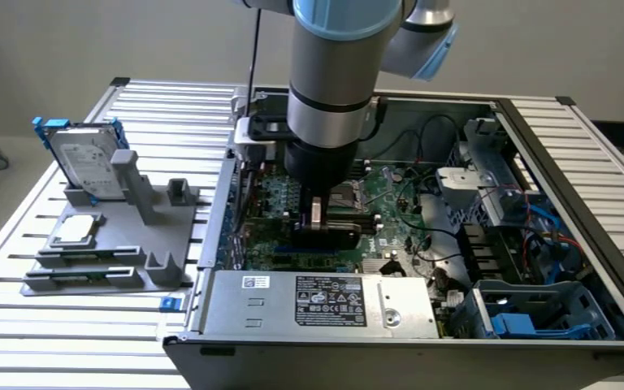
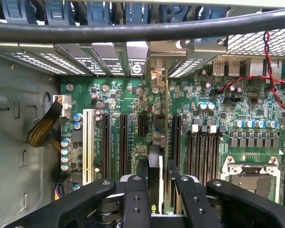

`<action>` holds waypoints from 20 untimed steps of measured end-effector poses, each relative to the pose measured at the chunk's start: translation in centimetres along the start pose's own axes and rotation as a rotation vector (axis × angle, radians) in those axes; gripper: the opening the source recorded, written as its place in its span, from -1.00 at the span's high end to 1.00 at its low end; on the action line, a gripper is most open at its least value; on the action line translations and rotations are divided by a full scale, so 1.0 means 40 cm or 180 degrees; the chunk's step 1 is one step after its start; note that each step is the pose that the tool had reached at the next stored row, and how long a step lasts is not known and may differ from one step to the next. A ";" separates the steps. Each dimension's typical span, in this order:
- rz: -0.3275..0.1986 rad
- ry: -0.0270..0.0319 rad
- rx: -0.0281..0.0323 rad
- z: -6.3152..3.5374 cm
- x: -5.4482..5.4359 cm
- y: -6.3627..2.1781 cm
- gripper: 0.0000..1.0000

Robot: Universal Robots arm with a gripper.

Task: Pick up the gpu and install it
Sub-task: 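Insert the gpu into the slot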

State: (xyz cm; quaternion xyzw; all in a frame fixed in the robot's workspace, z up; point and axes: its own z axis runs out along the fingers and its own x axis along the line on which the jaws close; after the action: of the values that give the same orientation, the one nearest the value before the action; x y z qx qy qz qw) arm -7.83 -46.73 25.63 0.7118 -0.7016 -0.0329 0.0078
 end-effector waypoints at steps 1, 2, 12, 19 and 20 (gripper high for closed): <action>0.0000 0.0000 -0.0003 0.000 0.000 0.000 0.47; 0.0000 0.0000 -0.0005 0.000 0.000 0.000 0.47; 0.0001 0.0000 -0.0036 0.003 0.000 0.000 0.47; 0.0001 0.0000 -0.0043 0.008 0.000 0.000 0.47; 0.0001 0.0000 -0.0043 0.009 0.000 0.000 0.47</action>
State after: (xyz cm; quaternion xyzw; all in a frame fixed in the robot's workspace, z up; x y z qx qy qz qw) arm -7.84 -46.74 25.29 0.7116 -0.7014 -0.0376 0.0125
